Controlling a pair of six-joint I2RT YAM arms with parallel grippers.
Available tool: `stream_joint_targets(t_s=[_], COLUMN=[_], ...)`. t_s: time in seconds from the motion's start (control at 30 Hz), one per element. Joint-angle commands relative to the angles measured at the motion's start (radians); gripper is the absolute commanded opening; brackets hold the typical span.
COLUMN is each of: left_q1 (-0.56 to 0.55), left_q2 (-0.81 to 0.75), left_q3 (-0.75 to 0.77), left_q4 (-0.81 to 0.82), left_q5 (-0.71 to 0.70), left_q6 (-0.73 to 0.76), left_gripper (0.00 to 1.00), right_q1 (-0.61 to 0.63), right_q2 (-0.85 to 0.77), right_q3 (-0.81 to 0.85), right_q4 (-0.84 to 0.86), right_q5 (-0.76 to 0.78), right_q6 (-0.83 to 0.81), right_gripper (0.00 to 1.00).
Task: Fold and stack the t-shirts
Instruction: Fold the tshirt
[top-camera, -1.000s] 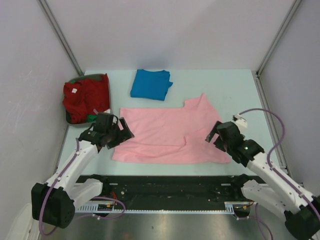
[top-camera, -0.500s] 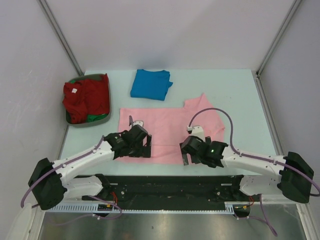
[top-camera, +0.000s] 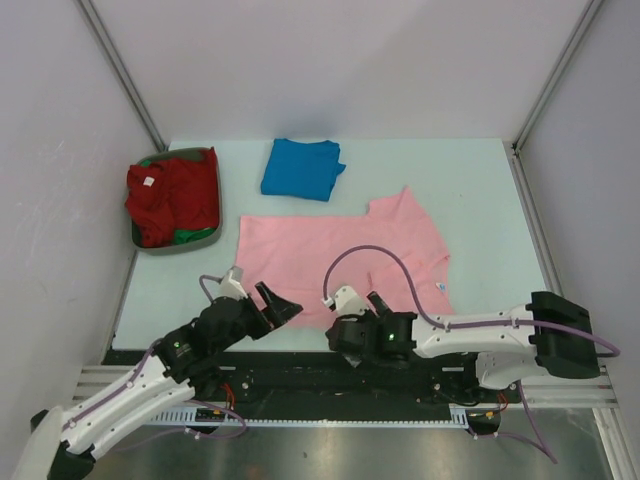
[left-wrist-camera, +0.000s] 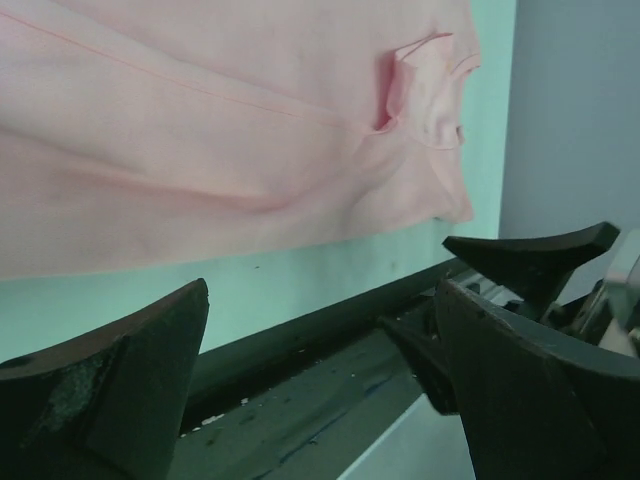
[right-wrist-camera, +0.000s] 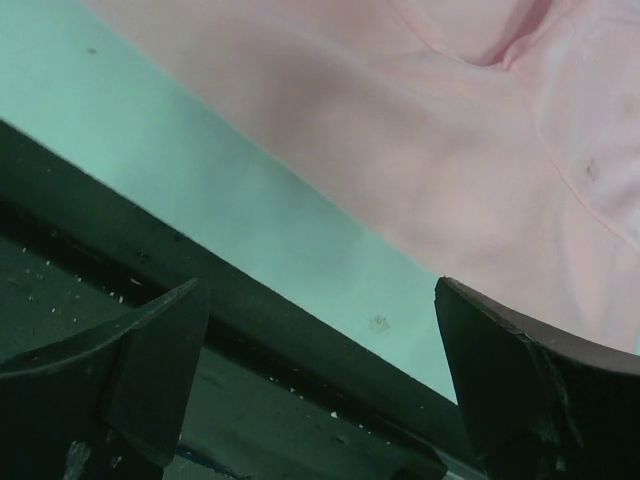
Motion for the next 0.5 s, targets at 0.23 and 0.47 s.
stream_joint_targets(t_s=[0.23,0.47], left_q1=[0.027,0.163], left_q2=[0.079,0.033], left_q3=[0.299,0.449], left_q4=[-0.236,-0.487], left_q5=[-0.085,-0.143], left_q6=[-0.024,-0.042], left_gripper=[1.00,1.00], right_q1=[0.234,0.260], right_q2=[0.384,0.520], right_q3=[0.286,0.276], right_q4=[-0.098,0.119], right_q5=[0.448,0.588], right_q6=[-0.329,-0.534], right_gripper=[1.00,1.00])
